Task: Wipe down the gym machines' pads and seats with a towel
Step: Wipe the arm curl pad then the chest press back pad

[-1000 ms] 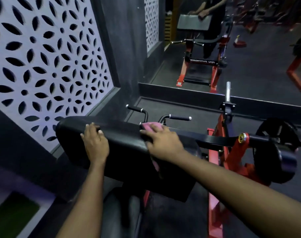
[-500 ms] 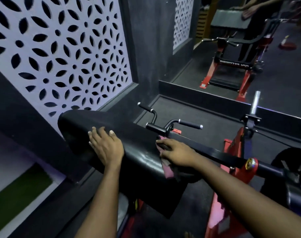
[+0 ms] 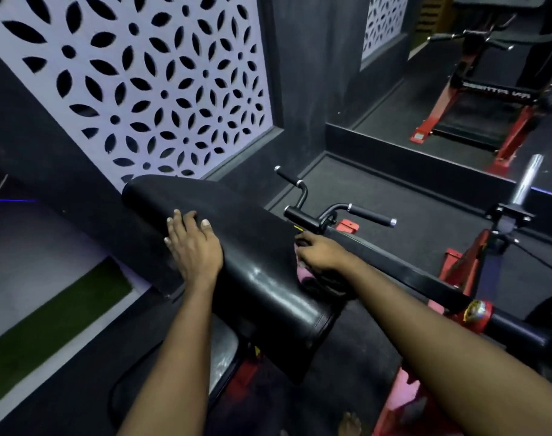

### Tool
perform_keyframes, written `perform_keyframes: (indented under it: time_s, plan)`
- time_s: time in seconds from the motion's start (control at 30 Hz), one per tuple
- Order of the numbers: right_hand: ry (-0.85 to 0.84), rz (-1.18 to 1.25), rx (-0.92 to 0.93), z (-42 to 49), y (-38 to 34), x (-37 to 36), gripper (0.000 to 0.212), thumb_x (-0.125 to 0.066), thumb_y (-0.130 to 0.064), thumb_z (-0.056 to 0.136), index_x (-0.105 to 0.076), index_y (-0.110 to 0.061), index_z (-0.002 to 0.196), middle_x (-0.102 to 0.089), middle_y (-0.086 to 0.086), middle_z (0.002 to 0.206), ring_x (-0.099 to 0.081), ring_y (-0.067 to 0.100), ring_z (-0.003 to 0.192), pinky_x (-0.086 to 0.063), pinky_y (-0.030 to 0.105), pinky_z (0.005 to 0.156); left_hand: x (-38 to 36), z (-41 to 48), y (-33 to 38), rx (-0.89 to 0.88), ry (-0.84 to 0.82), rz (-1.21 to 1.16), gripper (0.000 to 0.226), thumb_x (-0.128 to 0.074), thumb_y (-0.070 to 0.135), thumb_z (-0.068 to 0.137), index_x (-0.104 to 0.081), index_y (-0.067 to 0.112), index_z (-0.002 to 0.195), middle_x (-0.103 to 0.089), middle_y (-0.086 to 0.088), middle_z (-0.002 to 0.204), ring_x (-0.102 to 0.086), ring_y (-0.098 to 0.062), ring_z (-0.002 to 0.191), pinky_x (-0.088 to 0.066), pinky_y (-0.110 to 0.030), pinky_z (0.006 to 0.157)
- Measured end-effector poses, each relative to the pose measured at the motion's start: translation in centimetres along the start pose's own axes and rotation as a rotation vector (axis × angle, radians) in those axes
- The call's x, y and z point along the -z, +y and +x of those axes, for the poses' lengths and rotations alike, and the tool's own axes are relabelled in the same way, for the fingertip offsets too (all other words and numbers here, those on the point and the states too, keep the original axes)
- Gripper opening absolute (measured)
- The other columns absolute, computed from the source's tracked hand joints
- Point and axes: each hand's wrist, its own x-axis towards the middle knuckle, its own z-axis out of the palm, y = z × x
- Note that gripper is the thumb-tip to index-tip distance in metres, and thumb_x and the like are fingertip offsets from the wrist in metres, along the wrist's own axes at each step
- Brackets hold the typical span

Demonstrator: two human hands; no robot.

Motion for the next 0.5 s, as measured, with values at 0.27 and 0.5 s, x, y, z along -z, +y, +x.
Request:
perform_keyframes:
  time_s: [0.27, 0.5]
  plan:
    - [0.061, -0.070, 0.259, -4.4, -0.8, -1.3, 0.054, -0.056, -0.038, 0.093, -0.049, -0.042, 0.146, -0.037, -0.011, 0.162, -0.034, 0.016, 0.148, -0.030, 0.041, 0.120, -0.3, 0.1, -0.3, -0.021, 0.020, 0.004, 0.039, -0.044, 0.025, 0.104, -0.052, 0.011, 0.139, -0.030, -0.012, 0.162, -0.018, -0.032, 0.152, -0.013, -0.057, 0.121]
    - [0.081, 0.027, -0.148, 4.5, 6.0, -0.5, 0.058, -0.046, -0.058, 0.076, -0.058, -0.045, 0.132, -0.057, -0.002, 0.146, -0.055, 0.027, 0.130, -0.040, 0.040, 0.113, -0.2, -0.1, -0.2, -0.032, 0.020, 0.008, 0.039, -0.045, 0.023, 0.103, -0.053, 0.009, 0.138, -0.032, -0.014, 0.161, -0.021, -0.033, 0.151, -0.016, -0.060, 0.119]
